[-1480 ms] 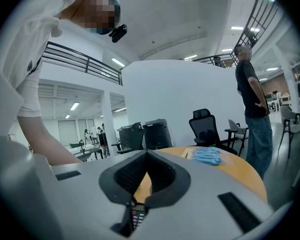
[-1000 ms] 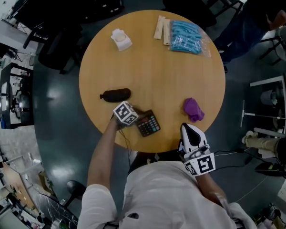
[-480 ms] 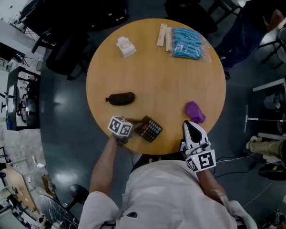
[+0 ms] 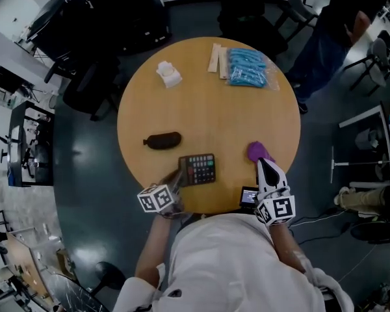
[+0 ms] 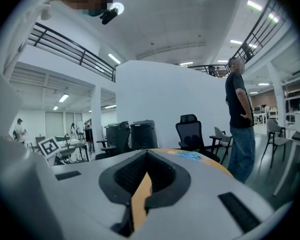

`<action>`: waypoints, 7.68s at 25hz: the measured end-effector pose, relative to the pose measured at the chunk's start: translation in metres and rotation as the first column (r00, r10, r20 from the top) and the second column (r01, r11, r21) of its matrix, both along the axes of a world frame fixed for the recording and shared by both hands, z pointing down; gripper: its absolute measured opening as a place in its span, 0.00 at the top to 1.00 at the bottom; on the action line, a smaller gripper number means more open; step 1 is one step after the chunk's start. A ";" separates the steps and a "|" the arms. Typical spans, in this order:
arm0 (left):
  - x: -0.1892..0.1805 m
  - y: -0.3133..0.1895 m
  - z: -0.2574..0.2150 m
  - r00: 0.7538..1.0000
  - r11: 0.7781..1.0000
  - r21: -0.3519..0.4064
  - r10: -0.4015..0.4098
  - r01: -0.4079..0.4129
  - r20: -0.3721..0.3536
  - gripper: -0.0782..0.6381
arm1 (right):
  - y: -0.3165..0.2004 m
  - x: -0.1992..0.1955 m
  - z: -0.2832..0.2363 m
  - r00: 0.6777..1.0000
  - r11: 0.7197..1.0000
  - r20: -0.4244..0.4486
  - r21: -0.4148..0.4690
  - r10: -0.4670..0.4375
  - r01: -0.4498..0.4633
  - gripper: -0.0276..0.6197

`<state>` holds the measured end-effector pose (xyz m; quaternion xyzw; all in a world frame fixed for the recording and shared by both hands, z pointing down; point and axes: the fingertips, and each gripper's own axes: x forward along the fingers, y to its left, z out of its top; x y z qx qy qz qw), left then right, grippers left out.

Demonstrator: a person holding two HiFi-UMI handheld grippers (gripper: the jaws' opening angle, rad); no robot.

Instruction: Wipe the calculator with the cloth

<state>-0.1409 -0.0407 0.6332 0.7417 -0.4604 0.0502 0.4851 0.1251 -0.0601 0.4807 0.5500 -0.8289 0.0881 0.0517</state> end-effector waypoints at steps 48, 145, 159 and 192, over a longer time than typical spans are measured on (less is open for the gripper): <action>0.048 -0.014 -0.088 0.978 0.974 0.108 -0.191 0.199 -0.078 0.83 | -0.028 0.083 0.223 0.947 0.798 -0.230 -0.601 -0.225 0.044 0.82; 0.105 0.024 -0.115 0.910 0.867 0.294 0.415 -0.402 0.018 0.83 | 0.012 -0.089 -0.031 0.551 0.726 -0.524 -0.211 -0.649 0.655 0.82; 0.110 0.033 -0.123 0.893 0.841 0.328 0.450 -0.431 0.017 0.83 | 0.028 -0.102 0.002 0.431 0.605 -0.467 -0.337 -0.773 0.721 0.82; 0.109 0.039 -0.107 0.384 0.408 0.256 0.272 -0.877 0.882 0.83 | 0.041 -0.031 0.039 0.628 0.724 -0.361 -0.381 -0.689 0.575 0.82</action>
